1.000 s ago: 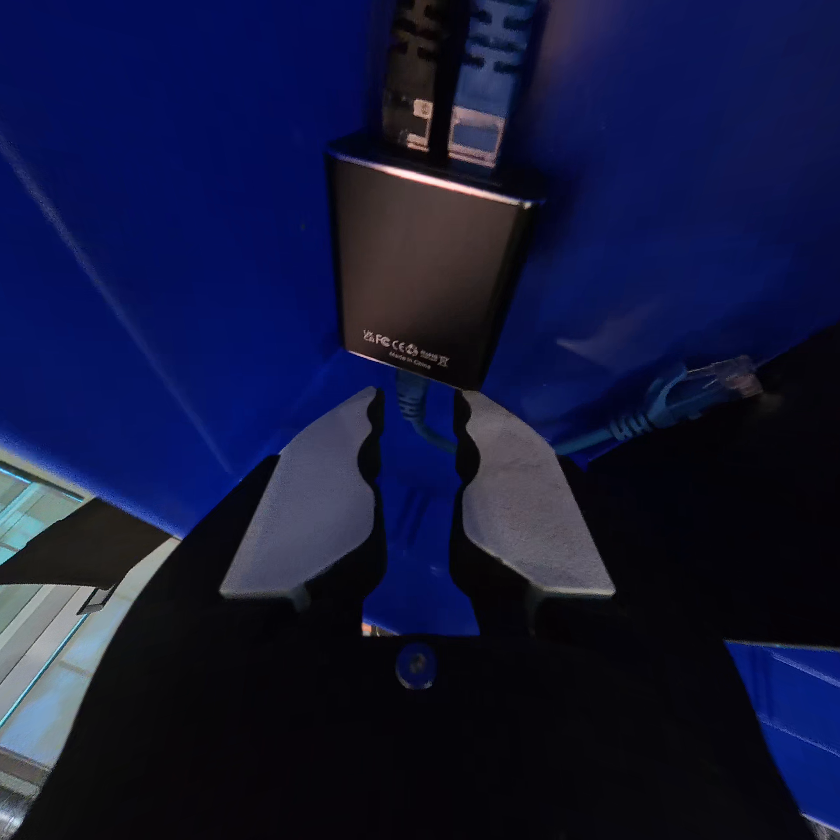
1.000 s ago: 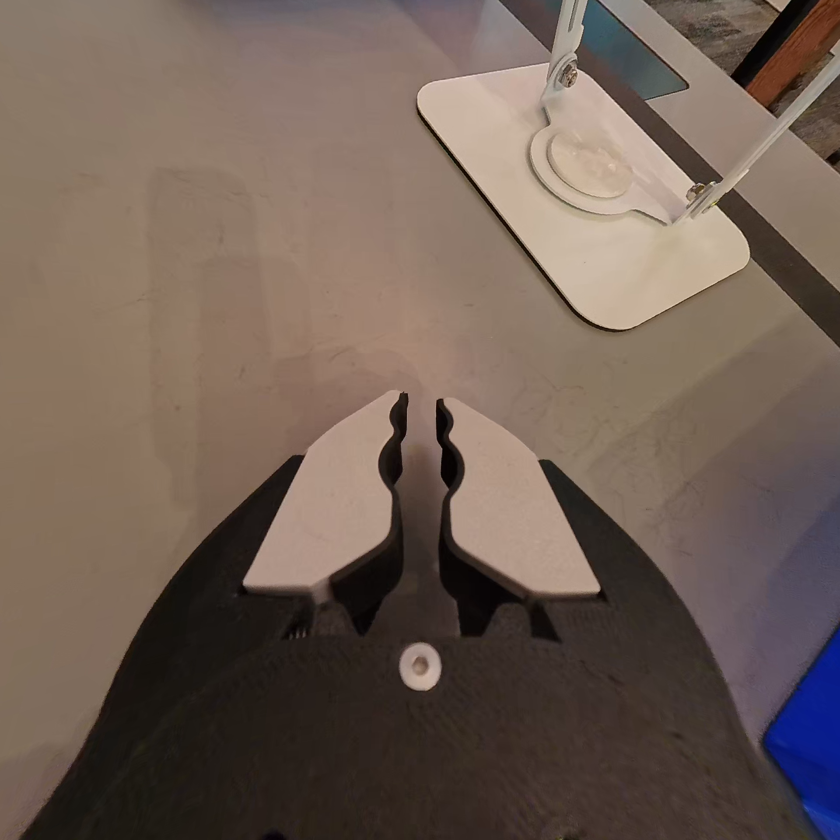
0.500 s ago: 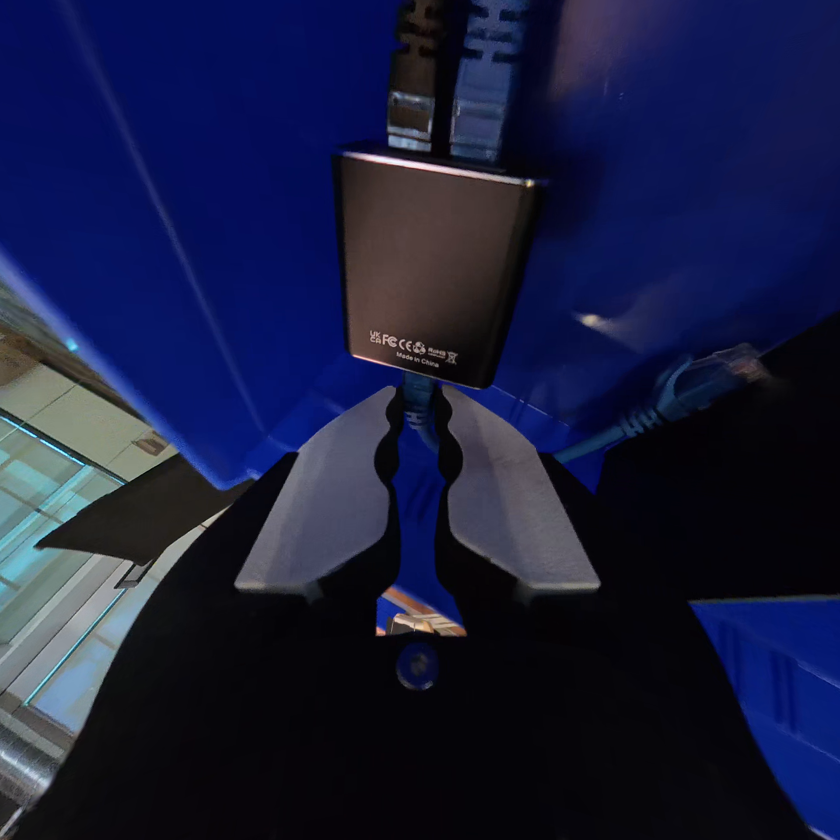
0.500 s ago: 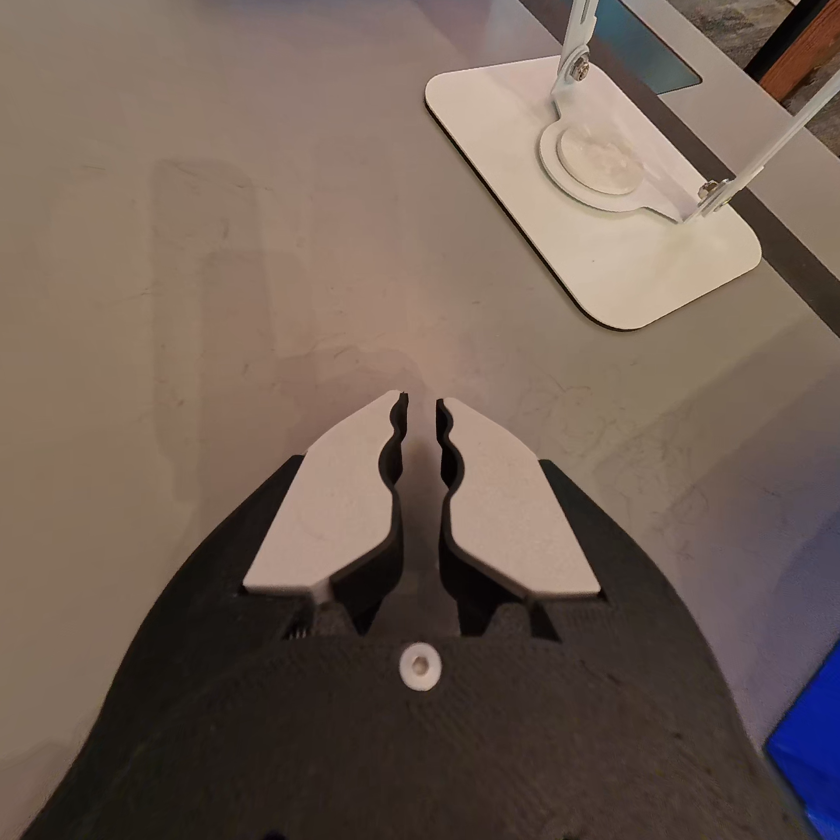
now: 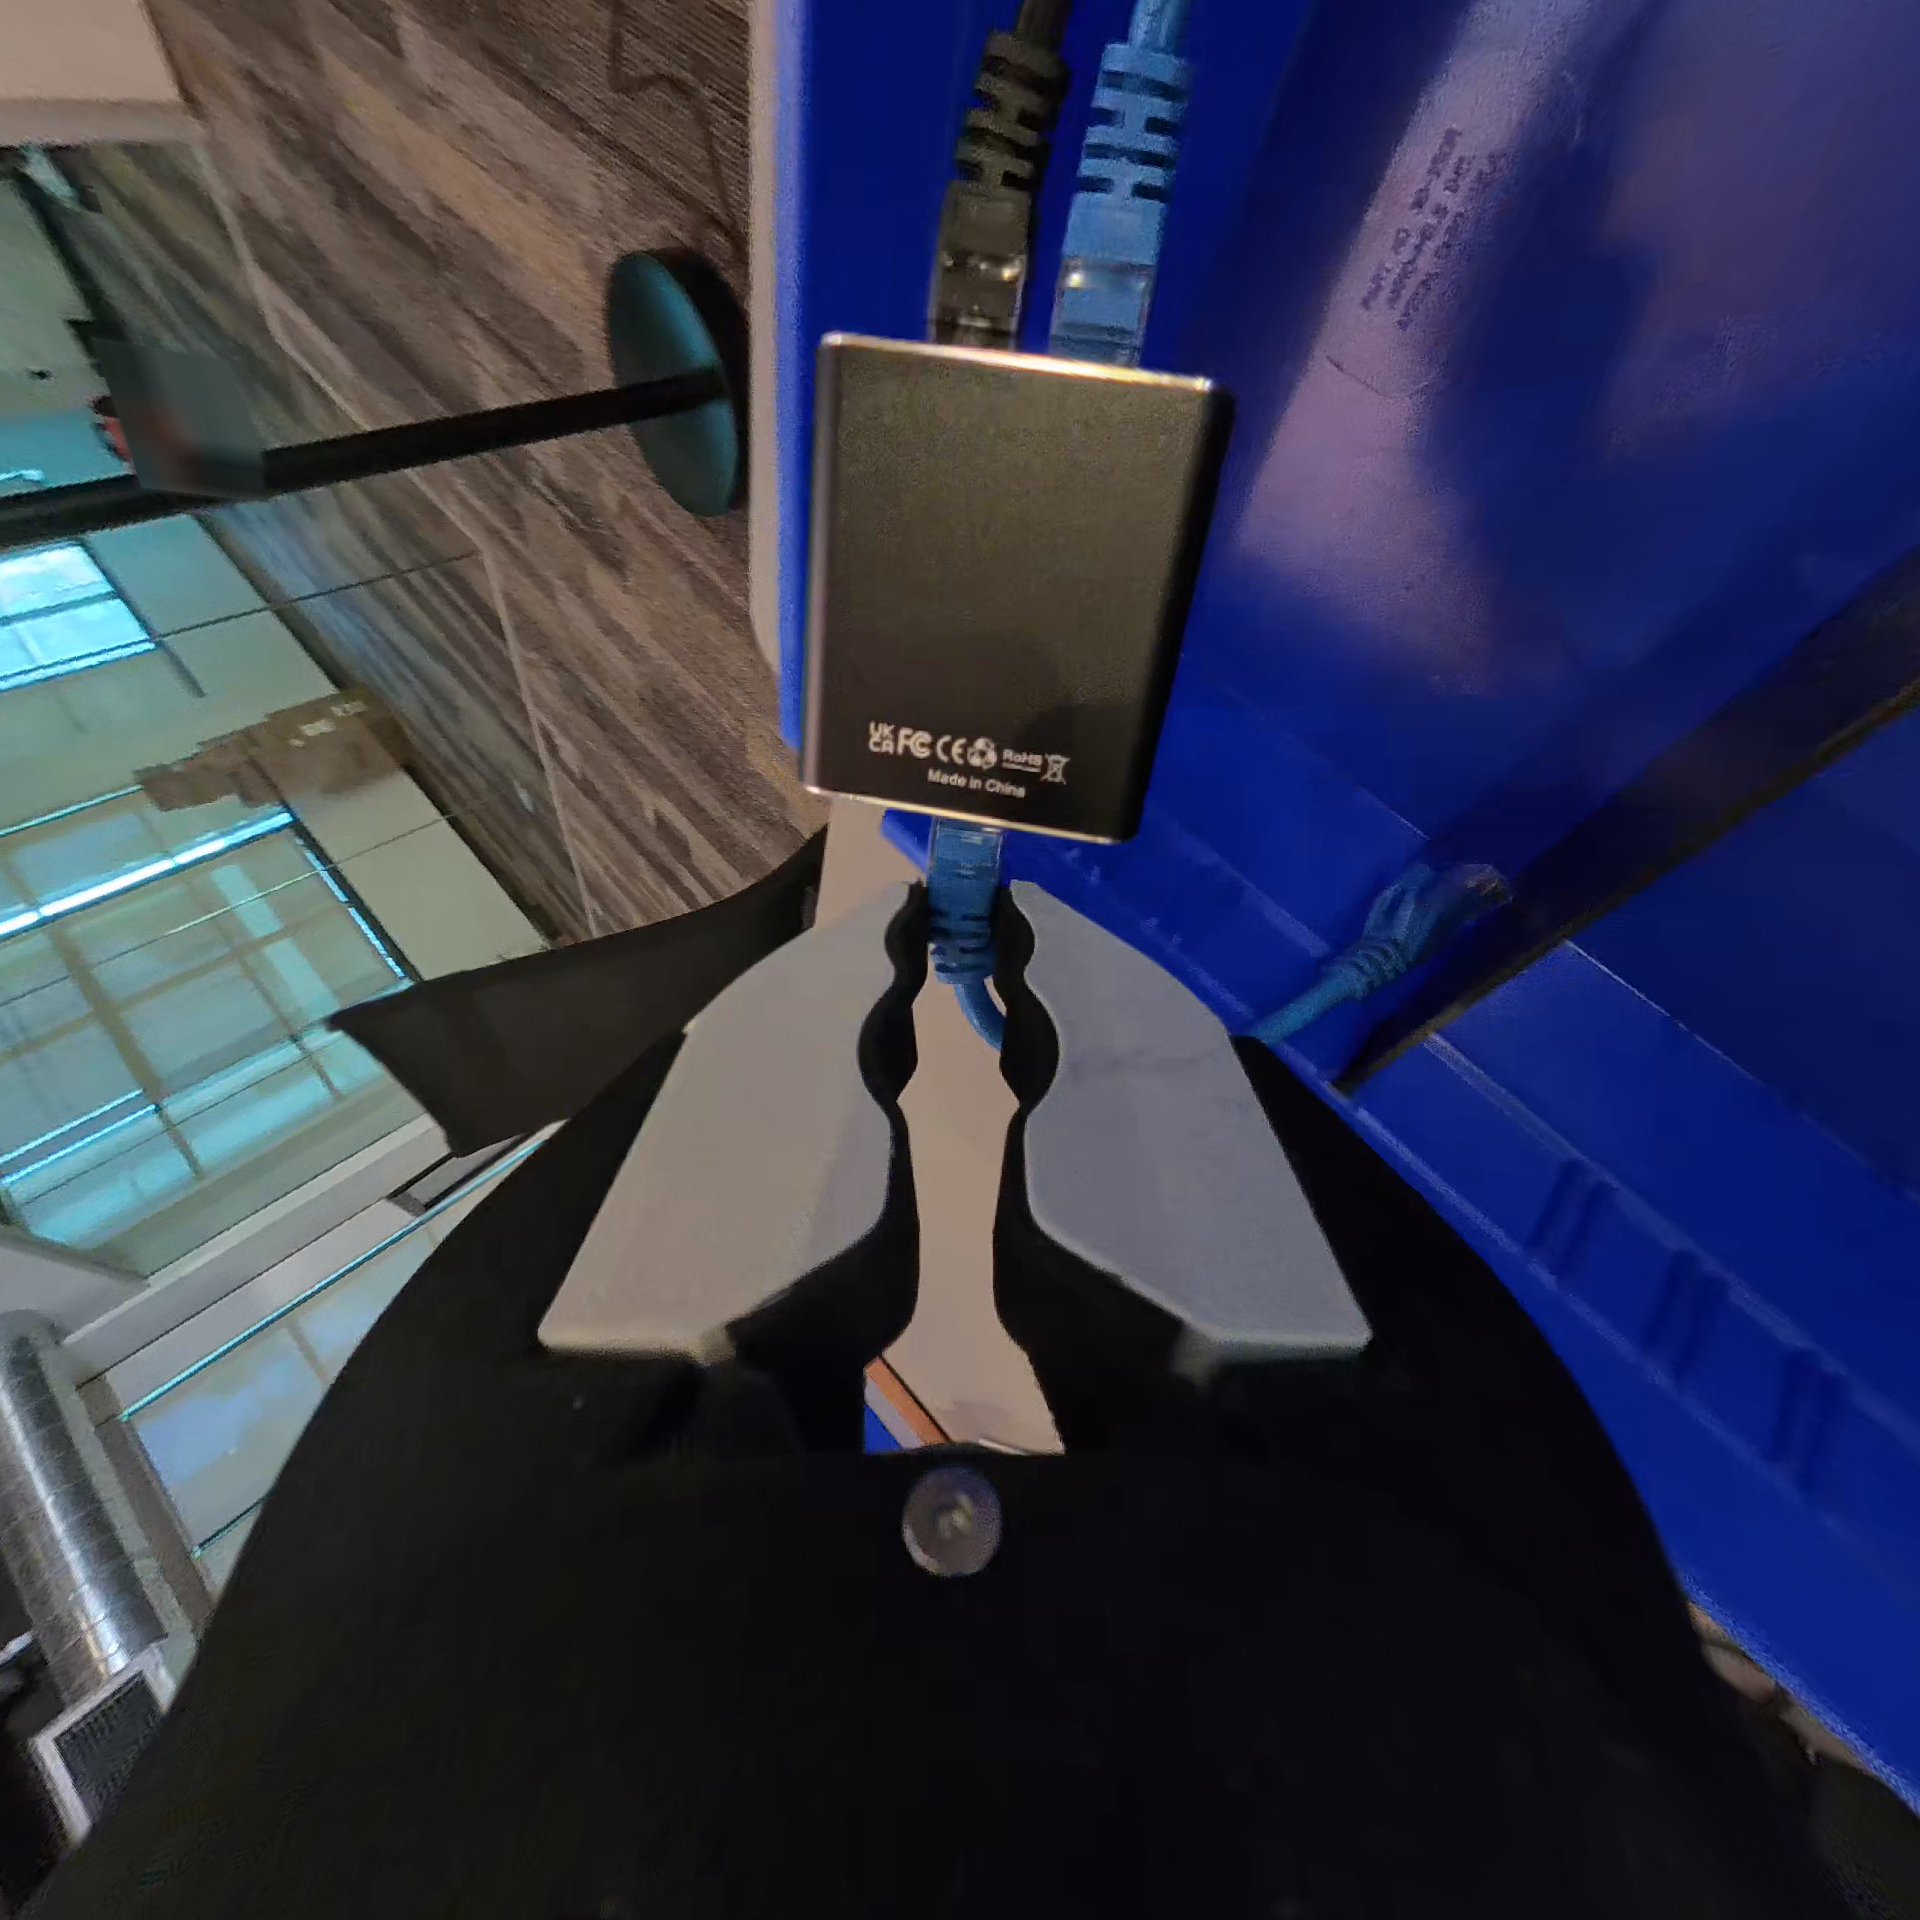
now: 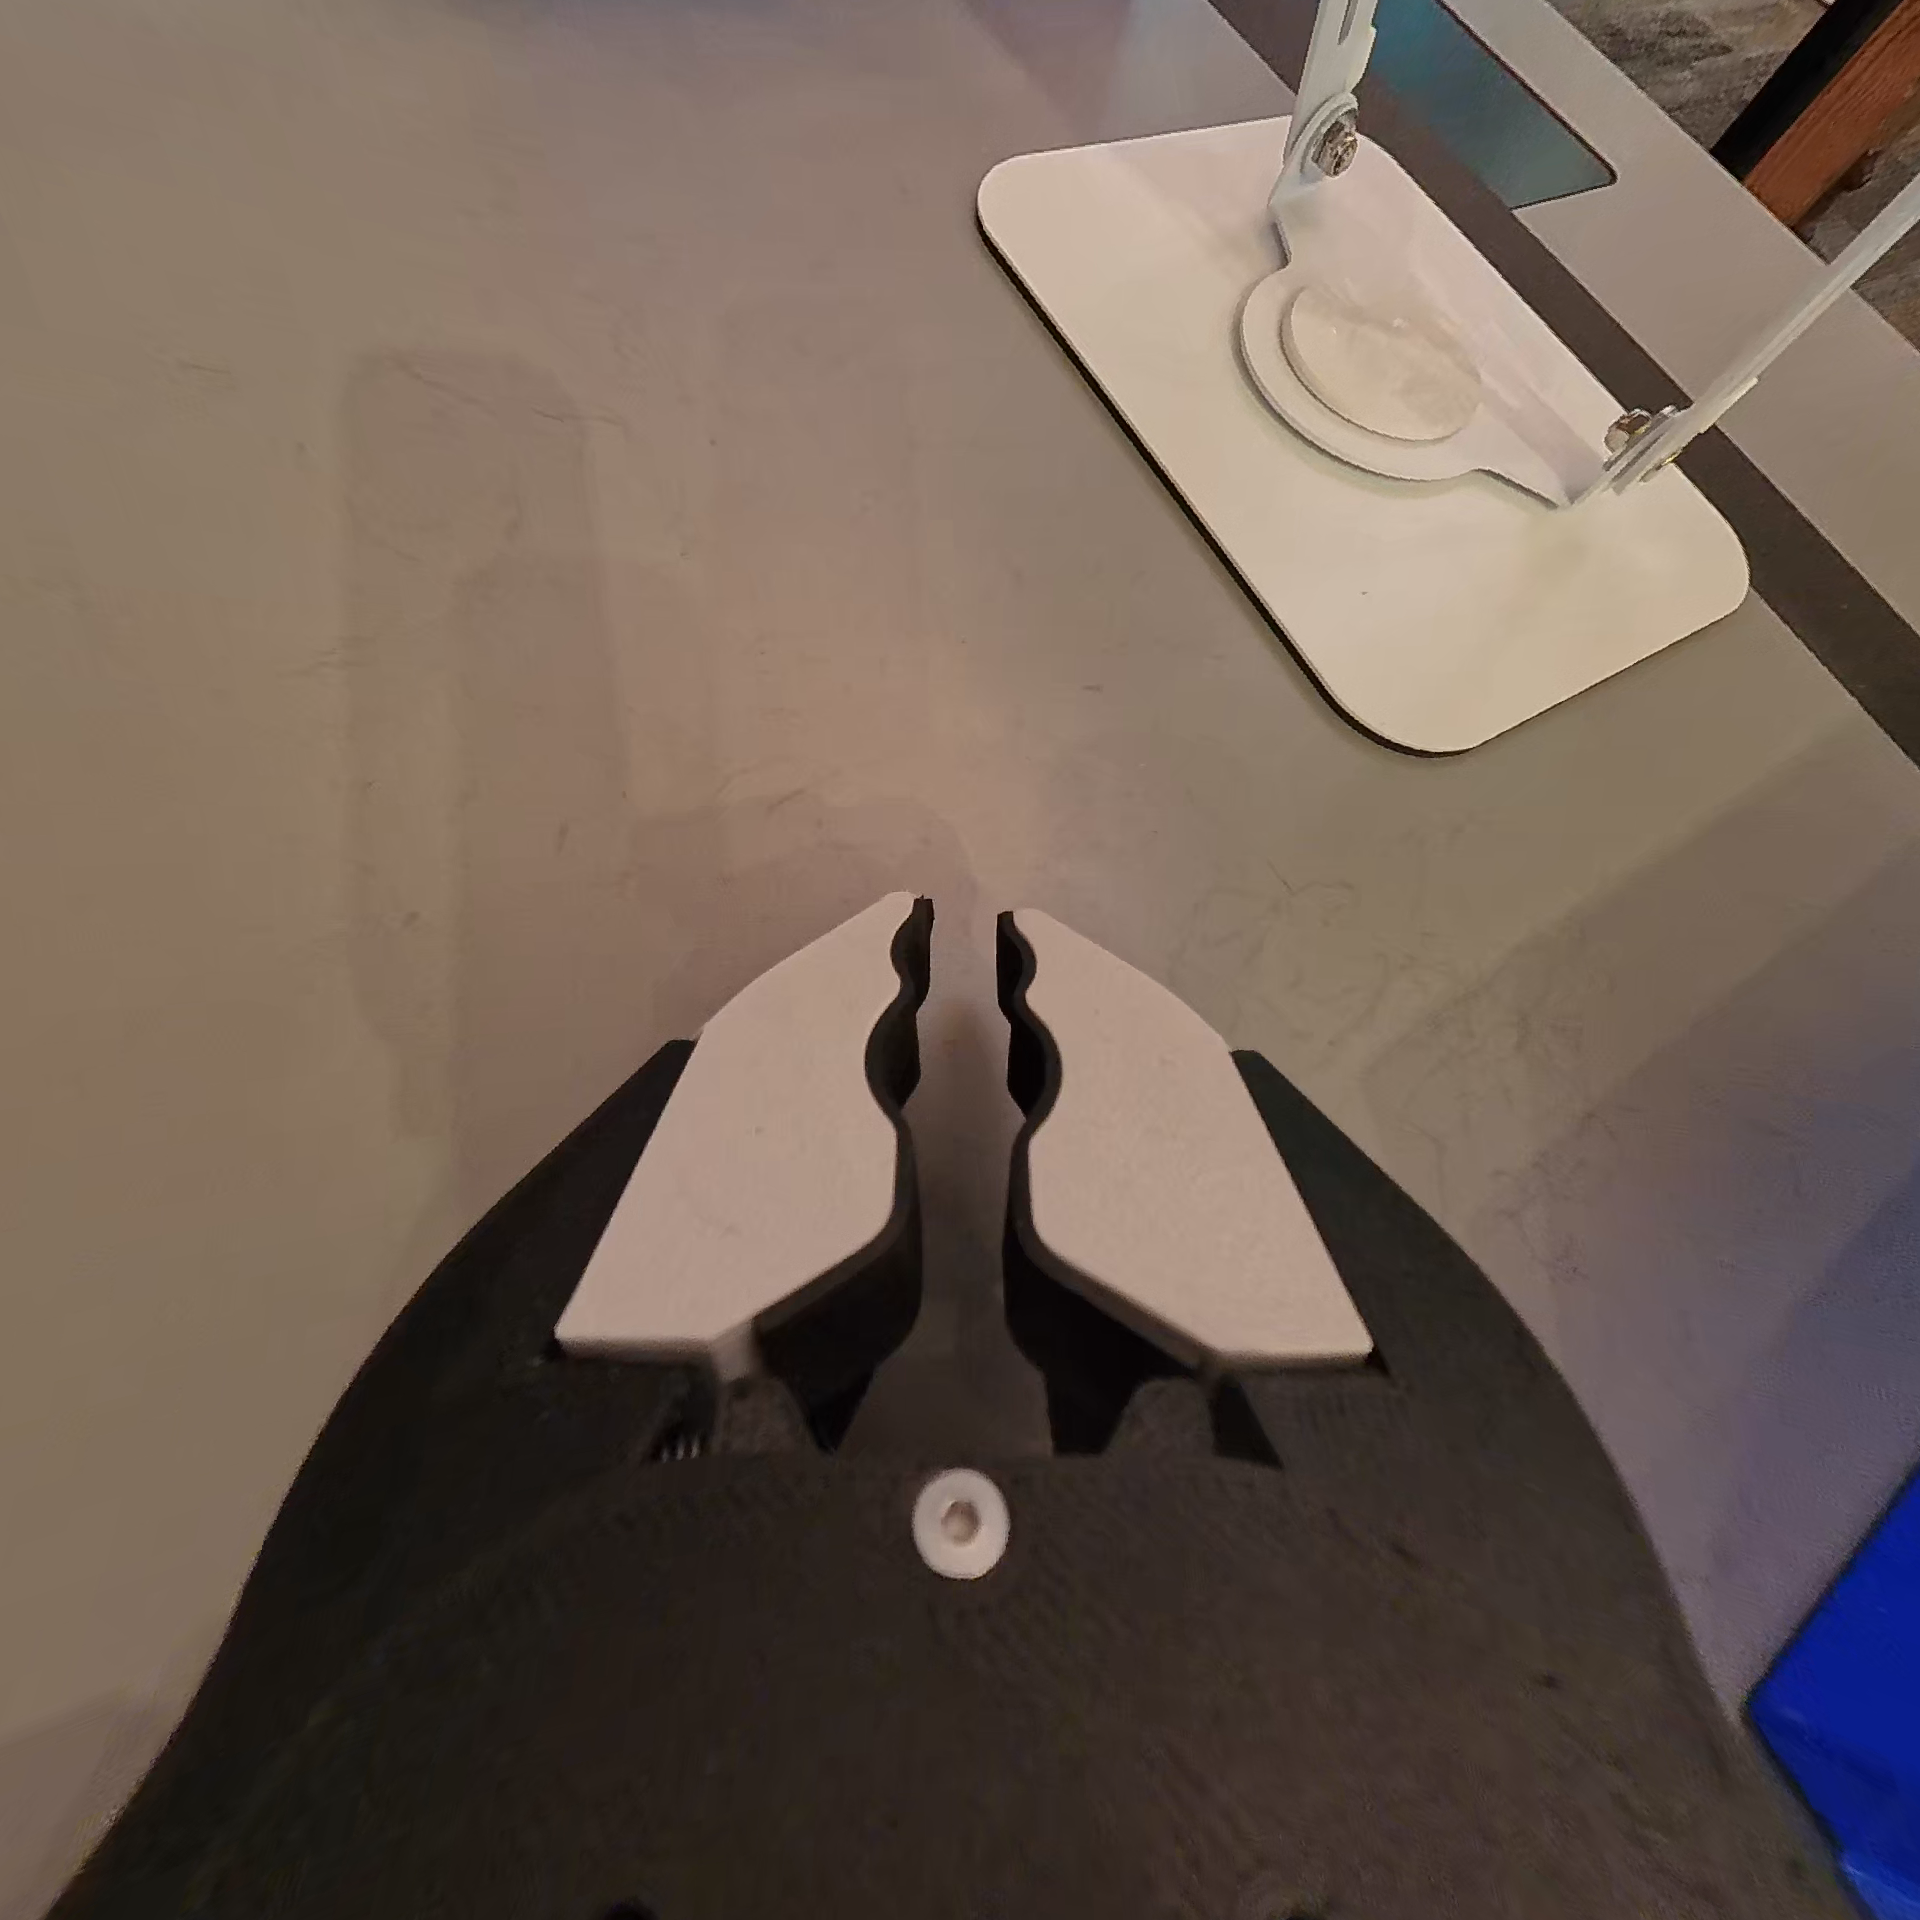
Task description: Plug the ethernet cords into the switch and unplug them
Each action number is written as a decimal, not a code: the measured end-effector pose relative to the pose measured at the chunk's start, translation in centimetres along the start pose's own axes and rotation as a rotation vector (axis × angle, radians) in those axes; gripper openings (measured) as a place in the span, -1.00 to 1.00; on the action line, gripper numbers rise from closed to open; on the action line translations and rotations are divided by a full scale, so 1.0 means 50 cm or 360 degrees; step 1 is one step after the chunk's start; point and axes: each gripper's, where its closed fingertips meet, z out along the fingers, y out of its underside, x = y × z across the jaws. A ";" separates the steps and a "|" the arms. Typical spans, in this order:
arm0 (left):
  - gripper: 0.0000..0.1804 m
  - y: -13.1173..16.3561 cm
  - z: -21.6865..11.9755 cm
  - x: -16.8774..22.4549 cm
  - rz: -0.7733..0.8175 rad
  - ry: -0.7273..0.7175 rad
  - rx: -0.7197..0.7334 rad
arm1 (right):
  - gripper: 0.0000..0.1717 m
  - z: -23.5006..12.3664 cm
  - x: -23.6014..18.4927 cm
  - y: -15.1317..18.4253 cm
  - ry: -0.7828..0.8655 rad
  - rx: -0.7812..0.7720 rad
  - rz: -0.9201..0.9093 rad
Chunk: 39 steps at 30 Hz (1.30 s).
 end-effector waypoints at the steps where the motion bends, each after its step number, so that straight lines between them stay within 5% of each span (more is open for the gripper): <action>1: -0.87 0.004 -0.012 -0.006 -0.0022 -0.0045 0.0024 | -0.86 0.000 0.000 0.000 0.0000 0.0000 0.0000; 22: -0.88 0.067 -0.378 -0.091 -0.0340 -0.0757 0.0502 | -0.85 0.000 0.001 -0.001 0.0006 0.0007 -0.0004; 30: -0.88 0.046 -0.525 0.003 -0.0254 -0.0769 0.0730 | -0.82 -0.011 0.004 -0.013 -0.0042 0.0094 0.0067; 39: -0.88 -0.090 -0.644 0.172 0.0017 -0.0718 0.1034 | -0.68 -0.069 0.000 -0.064 -0.0240 0.0355 0.0290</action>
